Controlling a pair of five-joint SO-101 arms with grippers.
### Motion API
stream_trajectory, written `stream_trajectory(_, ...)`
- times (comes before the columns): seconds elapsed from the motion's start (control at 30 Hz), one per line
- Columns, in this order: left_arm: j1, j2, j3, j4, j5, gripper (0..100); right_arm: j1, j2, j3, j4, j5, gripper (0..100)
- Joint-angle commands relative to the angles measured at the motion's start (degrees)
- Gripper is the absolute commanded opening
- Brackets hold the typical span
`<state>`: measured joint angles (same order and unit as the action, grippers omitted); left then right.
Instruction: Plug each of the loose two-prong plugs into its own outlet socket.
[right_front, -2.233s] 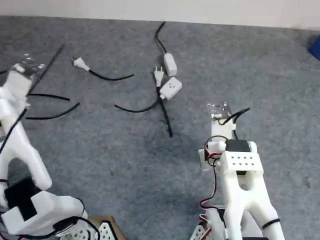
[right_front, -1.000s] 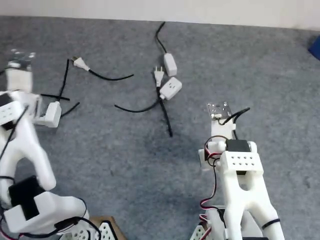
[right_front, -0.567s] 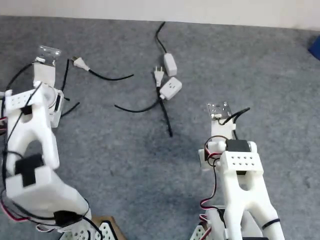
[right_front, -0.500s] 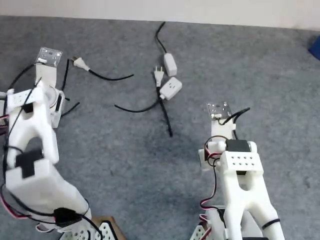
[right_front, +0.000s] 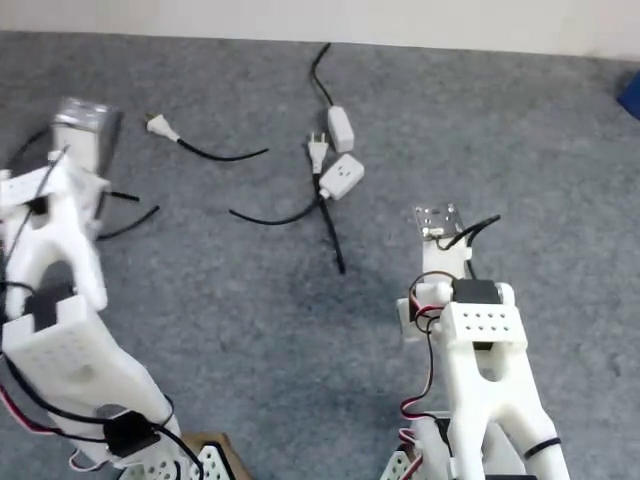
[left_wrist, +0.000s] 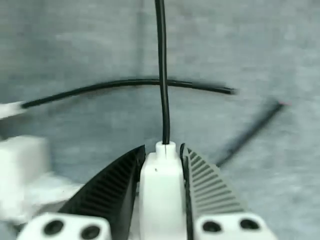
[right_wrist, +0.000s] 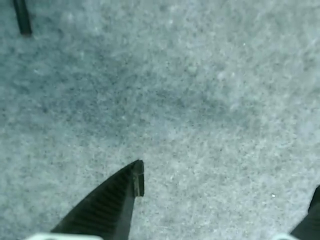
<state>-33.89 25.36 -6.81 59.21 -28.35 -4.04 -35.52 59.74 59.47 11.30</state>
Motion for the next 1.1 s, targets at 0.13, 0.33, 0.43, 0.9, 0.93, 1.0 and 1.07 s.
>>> stream_trajectory(0.13,-11.47,-0.75,-12.18,0.44,-6.24,1,-0.40,-0.57,-0.04,-1.63,0.00,47.5)
stream_trajectory(0.33,-12.00,-0.75,-12.18,1.76,-8.09,14,-0.40,-0.57,-0.04,-1.63,0.00,47.5)
stream_trajectory(0.43,-9.98,-0.84,-12.53,5.19,-7.91,20,-0.40,-0.57,-0.04,-1.63,0.00,47.5)
stream_trajectory(0.9,16.04,-1.10,-23.69,16.70,2.46,20,2.68,-0.57,-0.57,-1.63,-0.35,47.5)
stream_trajectory(0.93,19.38,-0.84,-26.24,17.14,3.43,20,4.18,-0.57,-0.66,-1.63,-0.35,47.5)
stream_trajectory(1.0,26.33,-0.66,-30.20,17.14,4.40,20,7.16,-0.57,-1.89,-1.63,-0.35,47.5)
stream_trajectory(1.07,32.84,0.66,-32.57,15.65,4.40,20,9.45,-0.57,-2.77,-1.63,-0.35,47.5)
